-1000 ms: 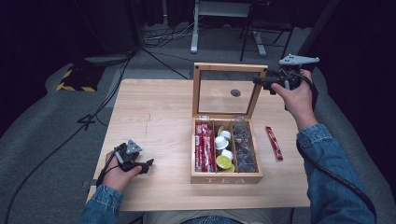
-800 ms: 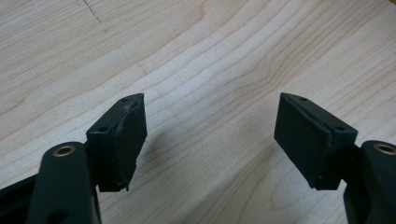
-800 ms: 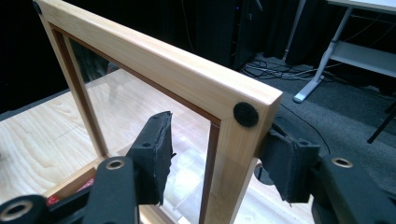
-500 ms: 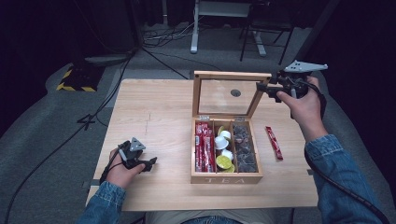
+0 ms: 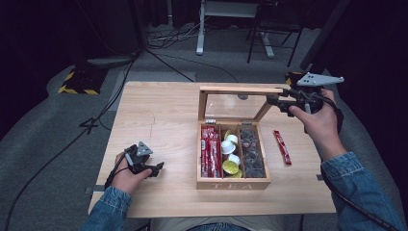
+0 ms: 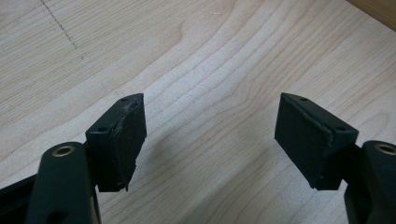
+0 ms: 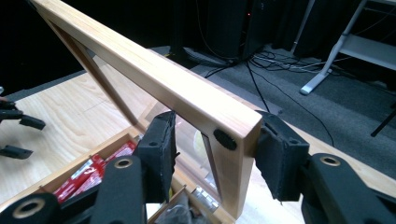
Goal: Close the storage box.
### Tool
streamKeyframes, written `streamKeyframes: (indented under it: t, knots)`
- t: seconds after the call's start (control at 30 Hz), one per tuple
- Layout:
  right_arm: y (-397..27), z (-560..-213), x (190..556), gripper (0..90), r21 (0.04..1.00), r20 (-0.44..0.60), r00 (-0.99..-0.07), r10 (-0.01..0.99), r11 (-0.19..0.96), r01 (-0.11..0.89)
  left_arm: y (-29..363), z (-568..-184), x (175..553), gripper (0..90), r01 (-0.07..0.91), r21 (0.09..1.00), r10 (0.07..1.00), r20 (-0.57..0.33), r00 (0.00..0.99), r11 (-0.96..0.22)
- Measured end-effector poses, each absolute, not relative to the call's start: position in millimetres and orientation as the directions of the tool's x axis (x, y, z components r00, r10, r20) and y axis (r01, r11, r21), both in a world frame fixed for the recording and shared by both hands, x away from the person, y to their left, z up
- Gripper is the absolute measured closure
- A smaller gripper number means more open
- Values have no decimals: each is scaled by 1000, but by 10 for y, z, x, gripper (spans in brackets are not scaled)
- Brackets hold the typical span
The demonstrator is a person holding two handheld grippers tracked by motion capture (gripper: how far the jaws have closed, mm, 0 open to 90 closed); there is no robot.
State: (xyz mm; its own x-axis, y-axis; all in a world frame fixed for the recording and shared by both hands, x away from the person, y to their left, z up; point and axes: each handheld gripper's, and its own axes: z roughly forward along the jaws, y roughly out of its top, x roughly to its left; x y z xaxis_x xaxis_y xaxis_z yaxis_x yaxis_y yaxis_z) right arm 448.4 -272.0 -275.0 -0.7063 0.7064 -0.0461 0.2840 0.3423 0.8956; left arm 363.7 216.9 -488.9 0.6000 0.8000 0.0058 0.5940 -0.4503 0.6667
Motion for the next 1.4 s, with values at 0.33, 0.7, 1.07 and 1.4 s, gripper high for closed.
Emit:
streamKeyframes:
  t: [0.33, 0.7, 1.07, 1.4]
  knots:
    - [-2750, -2860, 4222, 486, 894, -30, -718, 695, 340, 292, 2160, -4907, 3632, 254, 594, 661, 798, 11, 603, -458]
    - [-2744, -2958, 3993, 461, 878, -54, -728, 683, 380, 291, 2143, -4910, 3623, 254, 595, 656, 793, 9, 609, -464]
    - [-2726, -3117, 3728, 428, 856, -87, -726, 682, 424, 295, 2140, -4912, 3616, 253, 597, 652, 792, 10, 610, -468]
    - [-2715, -3266, 3567, 425, 836, -119, -730, 674, 464, 292, 2109, -4918, 3611, 253, 594, 648, 787, 12, 617, -476]
